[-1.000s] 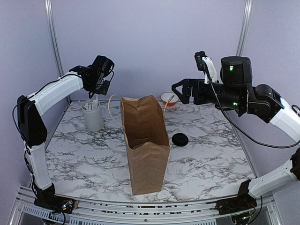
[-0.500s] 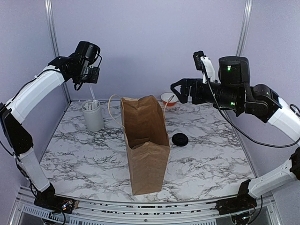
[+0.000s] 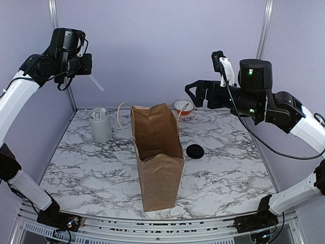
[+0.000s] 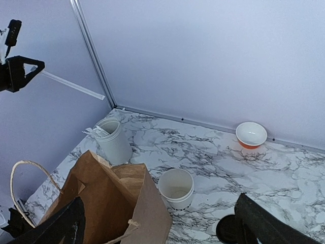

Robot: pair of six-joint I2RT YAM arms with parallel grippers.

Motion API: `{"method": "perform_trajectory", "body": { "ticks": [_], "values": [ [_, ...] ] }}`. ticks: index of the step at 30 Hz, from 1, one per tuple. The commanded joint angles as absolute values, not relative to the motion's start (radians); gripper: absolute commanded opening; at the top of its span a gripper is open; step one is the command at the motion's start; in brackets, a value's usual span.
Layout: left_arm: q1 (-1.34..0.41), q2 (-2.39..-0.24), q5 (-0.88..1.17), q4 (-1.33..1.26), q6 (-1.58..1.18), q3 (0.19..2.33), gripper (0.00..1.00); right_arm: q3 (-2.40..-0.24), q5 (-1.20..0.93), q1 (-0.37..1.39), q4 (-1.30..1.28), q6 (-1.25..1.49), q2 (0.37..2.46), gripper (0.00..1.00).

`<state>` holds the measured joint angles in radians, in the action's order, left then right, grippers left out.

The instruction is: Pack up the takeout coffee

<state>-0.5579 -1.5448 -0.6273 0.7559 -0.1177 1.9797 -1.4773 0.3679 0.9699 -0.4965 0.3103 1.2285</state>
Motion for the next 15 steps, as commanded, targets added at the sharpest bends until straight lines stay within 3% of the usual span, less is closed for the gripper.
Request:
{"method": "perform_trajectory", "body": {
  "ticks": [1, 15],
  "values": [
    [-0.565, -1.427, -0.539, 0.640, -0.179, 1.971, 0.00, -1.466, 0.385, 0.962, -0.407, 0.307, 1.201, 0.99],
    [-0.565, -1.197, -0.086, 0.162, -0.513, 1.692, 0.00, -1.358, 0.279, 0.962, -0.130, 0.367, 1.141, 0.99]
  ]
}}
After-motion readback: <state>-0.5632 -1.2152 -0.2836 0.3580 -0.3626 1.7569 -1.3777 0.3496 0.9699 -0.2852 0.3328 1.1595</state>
